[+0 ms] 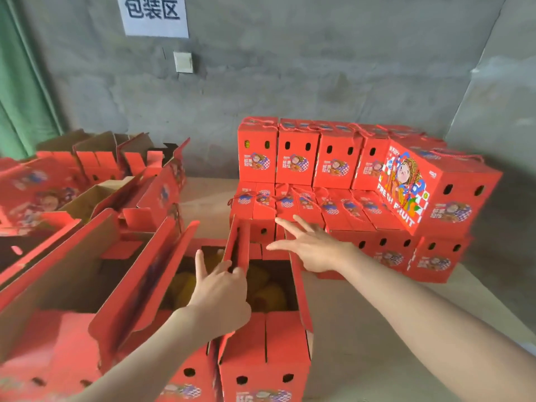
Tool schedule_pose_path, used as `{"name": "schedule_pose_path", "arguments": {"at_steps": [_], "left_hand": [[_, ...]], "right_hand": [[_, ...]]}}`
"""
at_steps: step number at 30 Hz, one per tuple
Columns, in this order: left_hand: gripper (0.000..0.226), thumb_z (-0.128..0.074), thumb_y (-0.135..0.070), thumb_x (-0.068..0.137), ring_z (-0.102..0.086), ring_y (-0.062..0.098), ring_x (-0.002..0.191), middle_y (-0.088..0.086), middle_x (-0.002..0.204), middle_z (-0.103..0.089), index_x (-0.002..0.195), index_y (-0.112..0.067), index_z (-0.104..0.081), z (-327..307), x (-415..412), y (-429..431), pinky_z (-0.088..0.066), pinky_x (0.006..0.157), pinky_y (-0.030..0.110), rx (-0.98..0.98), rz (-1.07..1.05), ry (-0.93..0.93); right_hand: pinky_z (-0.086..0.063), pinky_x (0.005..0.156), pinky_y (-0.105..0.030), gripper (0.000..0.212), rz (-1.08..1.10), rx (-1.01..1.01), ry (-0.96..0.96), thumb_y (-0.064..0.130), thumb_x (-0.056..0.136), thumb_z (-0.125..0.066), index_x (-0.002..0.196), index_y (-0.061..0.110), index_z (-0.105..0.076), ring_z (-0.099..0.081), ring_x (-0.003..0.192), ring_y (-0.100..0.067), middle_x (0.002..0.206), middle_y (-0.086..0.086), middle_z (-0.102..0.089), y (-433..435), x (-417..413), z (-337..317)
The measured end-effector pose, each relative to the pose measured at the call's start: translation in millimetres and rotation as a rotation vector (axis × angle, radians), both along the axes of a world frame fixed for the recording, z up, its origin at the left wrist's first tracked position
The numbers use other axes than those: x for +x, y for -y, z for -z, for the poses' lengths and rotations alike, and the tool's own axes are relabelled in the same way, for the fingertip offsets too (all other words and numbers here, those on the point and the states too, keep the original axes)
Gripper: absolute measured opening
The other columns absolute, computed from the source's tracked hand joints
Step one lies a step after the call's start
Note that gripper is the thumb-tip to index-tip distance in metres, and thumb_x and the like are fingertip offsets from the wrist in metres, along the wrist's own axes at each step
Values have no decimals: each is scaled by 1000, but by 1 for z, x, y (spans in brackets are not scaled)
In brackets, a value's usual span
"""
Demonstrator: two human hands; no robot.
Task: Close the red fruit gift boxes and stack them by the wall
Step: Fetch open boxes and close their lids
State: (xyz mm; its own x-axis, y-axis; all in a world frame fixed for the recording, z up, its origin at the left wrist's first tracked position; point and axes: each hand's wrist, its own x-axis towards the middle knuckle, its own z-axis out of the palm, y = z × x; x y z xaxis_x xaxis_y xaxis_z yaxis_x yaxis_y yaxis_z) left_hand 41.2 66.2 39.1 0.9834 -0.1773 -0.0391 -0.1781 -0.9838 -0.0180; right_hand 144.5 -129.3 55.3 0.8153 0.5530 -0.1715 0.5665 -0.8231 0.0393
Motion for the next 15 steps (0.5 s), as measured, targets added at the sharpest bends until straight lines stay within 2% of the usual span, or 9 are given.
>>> {"name": "schedule_pose_path", "arguments": {"at_steps": [1, 2, 4, 7, 9, 10, 11, 13, 15], "left_hand": [[18, -45, -16, 81, -19, 24, 142, 8, 125, -53, 99, -12, -41, 0, 0, 2, 18, 105, 65, -30, 0, -4], [16, -44, -11, 81, -19, 24, 142, 8, 123, -53, 97, -13, -39, 0, 0, 2, 18, 105, 64, -43, 4, -11], [17, -42, -3, 80, -22, 26, 140, 10, 119, -54, 93, -13, -36, 0, 0, 3, 18, 106, 64, -31, 37, -26], [32, -40, 3, 77, -25, 29, 138, 12, 120, -55, 106, -9, -44, 3, 3, 5, 19, 104, 65, 77, 147, -21], [40, -41, 2, 77, -36, 28, 130, 11, 116, -55, 116, -6, -45, 5, 9, 12, 16, 106, 65, 117, 219, 20], [42, -42, 0, 79, -41, 26, 126, 9, 115, -57, 119, -7, -45, 5, 15, 16, 14, 108, 63, 119, 256, 47], [44, -43, -1, 80, -46, 26, 122, 7, 113, -59, 124, -11, -45, 3, 22, 20, 11, 110, 60, 109, 287, 72], [52, -44, 0, 83, -51, 26, 120, 4, 115, -62, 132, -18, -41, 1, 37, 30, 4, 115, 51, 32, 304, 107], [53, -47, -4, 88, -48, 23, 125, 0, 127, -59, 138, -23, -39, 6, 51, 40, -9, 117, 44, -171, 259, 129]], "right_hand": [[-6, 118, -52, 83, -63, -115, 56, -19, 75, -29, 134, 36, -47, 14, 146, -23, 161, 4, 8, 1, 3, 2], [5, 117, -51, 67, -126, -166, 112, -18, 78, -33, 124, 26, -56, 16, 146, -24, 161, -1, -2, 2, 4, 4], [9, 117, -41, 38, -173, -163, 198, -12, 84, -40, 98, 12, -65, -9, 148, -22, 143, -9, -46, 6, 3, 7], [5, 120, -34, 37, -98, -156, 227, -15, 76, -42, 87, 11, -66, -53, 118, -22, 96, -6, -66, 27, -11, 6], [-21, 118, -39, 26, -68, -199, 193, -8, 73, -46, 75, 14, -59, -58, 91, -25, 73, -2, -57, 42, -32, 4], [-39, 102, -40, 18, -40, -209, 176, -1, 75, -51, 72, 16, -57, -56, 83, -27, 66, 0, -51, 50, -43, 4], [-45, 81, -36, 9, -4, -201, 153, 12, 79, -58, 71, 17, -57, -54, 78, -28, 62, 1, -46, 58, -57, 4], [-34, 64, -29, 29, 103, -162, 106, 45, 81, -65, 69, 19, -58, -55, 74, -27, 63, 2, -49, 68, -88, 7], [-29, 54, -29, 45, 223, -32, 80, 61, 78, -62, 62, 21, -48, -57, 74, -25, 69, 0, -55, 75, -114, 19]]}}
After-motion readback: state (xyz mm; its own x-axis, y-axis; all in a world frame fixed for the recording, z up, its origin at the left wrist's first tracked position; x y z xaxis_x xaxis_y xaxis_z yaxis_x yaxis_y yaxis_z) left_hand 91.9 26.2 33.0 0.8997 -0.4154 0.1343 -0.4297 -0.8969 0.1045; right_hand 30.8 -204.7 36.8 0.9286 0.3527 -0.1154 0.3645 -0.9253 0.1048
